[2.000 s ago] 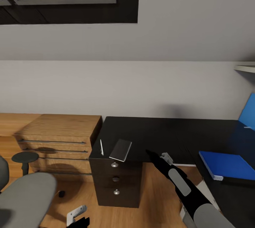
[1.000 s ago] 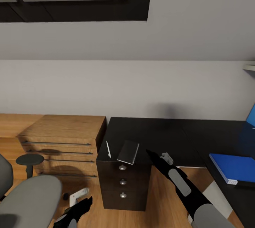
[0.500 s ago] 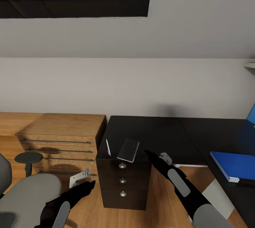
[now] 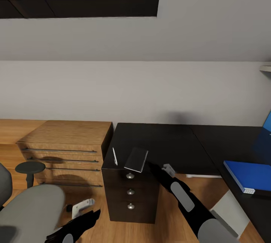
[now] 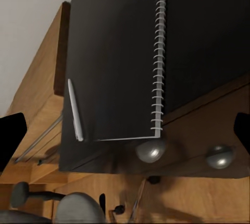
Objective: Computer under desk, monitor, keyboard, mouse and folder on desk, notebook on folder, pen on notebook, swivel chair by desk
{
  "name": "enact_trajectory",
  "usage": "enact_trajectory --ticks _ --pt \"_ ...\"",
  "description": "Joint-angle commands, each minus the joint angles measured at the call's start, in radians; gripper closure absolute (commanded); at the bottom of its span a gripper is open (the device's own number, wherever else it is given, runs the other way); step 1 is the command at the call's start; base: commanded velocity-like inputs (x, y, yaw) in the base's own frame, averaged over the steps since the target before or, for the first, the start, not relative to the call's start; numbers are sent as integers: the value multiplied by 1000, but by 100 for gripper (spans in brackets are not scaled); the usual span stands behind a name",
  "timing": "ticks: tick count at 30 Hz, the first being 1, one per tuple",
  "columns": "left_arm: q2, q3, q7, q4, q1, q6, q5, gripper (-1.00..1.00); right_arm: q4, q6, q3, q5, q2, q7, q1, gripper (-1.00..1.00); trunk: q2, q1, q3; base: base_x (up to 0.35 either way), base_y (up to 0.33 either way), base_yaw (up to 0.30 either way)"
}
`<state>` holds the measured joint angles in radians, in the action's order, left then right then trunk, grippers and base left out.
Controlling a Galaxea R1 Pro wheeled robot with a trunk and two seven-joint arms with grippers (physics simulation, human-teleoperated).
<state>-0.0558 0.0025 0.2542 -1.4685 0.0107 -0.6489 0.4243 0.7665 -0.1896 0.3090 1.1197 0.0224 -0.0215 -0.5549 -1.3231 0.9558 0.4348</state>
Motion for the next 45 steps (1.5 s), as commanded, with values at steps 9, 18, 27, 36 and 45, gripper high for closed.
enact_trajectory --ticks 9,18,27,36,45 --pt "1 1 9 0 6 0 11 -100 2 -33 23 5 28 2 0 -100 -1 0 1 0 0 0" --pt "1 3 11 -1 6 0 11 -100 -3 -32 28 5 40 2 1 -100 -36 19 17 0 0 0" --pt "1 4 11 -1 6 0 11 -100 -10 -31 27 5 40 2 2 -100 -99 54 45 0 0 0" --pt "1 4 12 -1 6 1 11 -100 -18 -30 28 3 42 3 2 -100 -162 88 73 0 0 0" --pt "1 4 12 -1 6 1 11 -100 -19 -26 30 0 42 3 3 -100 -225 123 101 0 0 0"
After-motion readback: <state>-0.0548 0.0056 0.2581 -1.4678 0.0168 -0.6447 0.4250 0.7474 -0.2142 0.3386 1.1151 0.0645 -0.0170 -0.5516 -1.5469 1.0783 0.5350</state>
